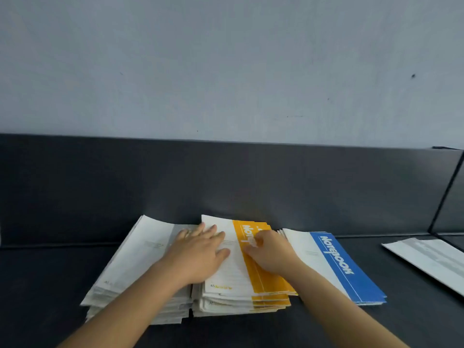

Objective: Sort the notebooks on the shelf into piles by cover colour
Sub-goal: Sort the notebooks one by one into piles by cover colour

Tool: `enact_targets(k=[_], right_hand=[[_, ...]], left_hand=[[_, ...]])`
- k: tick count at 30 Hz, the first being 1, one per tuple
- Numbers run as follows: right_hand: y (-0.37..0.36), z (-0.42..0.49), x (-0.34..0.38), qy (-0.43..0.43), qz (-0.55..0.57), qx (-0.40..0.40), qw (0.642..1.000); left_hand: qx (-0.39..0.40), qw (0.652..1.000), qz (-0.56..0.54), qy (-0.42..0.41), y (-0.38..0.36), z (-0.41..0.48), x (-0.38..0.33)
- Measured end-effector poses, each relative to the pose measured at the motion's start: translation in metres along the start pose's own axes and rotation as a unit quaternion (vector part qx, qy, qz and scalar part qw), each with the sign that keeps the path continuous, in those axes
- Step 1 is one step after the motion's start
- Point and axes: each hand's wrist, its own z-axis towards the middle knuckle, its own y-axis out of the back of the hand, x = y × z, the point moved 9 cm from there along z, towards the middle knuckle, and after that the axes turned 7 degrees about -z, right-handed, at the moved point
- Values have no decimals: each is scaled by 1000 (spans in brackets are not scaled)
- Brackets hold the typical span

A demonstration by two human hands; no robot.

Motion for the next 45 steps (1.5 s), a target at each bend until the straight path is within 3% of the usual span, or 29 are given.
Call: enact_targets(k=[7,11,15,17,21,25,28,30,35,39,45], right_hand=[[44,-10,-51,19,-37,-36,998],[88,-16,-137,-56,-66,-62,994],[129,-22,-242,-122,-89,-72,986],[140,-24,-298,-139,-104,-50,984],[147,-21,-409,-170,-115,17,979],[152,-18,-476,-180,-96,27,979],[152,-8,-485,-142,-78,33,986],[147,-2,-482,-128,-29,54,990],[147,5,-471,-112,59,43,991],[158,8,-442,-91,261,19,961],[146,3,-331,10,369,39,929]], left_hand=[[-98,993,-51,-46,40,-1,-58],[-131,988,-39,-75,40,16,-128],[-111,986,-85,-95,17,40,-222],[-57,979,-178,-76,-9,57,-267],[73,921,-381,25,-74,100,-346],[66,821,-562,70,-94,130,-405],[62,721,-681,113,-101,142,-430],[49,691,-710,127,-105,147,-438],[0,691,-713,116,-96,153,-436],[-51,688,-719,80,-57,137,-410],[-164,743,-644,76,-6,86,-314]])
